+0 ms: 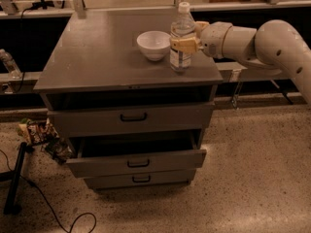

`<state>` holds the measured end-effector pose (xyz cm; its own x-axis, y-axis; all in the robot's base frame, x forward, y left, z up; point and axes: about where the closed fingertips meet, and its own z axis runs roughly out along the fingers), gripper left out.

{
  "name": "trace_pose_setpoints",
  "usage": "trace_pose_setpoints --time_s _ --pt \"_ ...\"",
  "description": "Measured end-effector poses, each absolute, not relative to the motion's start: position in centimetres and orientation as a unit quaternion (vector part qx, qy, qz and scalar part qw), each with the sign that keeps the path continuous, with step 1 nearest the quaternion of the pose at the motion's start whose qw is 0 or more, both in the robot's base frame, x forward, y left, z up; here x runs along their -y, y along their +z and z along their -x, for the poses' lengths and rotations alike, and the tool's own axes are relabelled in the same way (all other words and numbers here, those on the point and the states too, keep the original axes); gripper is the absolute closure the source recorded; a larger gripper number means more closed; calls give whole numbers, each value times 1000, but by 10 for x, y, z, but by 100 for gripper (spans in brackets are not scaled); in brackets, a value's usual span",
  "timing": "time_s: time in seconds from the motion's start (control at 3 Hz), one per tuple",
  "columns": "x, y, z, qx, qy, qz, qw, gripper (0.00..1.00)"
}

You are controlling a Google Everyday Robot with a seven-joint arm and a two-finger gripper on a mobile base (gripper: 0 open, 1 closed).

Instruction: Pick blue plastic bottle from white bowl and place on counter

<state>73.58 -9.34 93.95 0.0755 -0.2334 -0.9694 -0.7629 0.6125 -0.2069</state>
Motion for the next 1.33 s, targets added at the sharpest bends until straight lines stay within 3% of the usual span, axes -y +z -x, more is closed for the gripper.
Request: trace_pose_setpoints --time_s 0.33,0.67,1.33 --pt "87 931 -729 -646 220 385 621 3" --pt "88 931 -726 -647 218 385 620 0" --pt "156 967 -699 -686 129 351 625 0"
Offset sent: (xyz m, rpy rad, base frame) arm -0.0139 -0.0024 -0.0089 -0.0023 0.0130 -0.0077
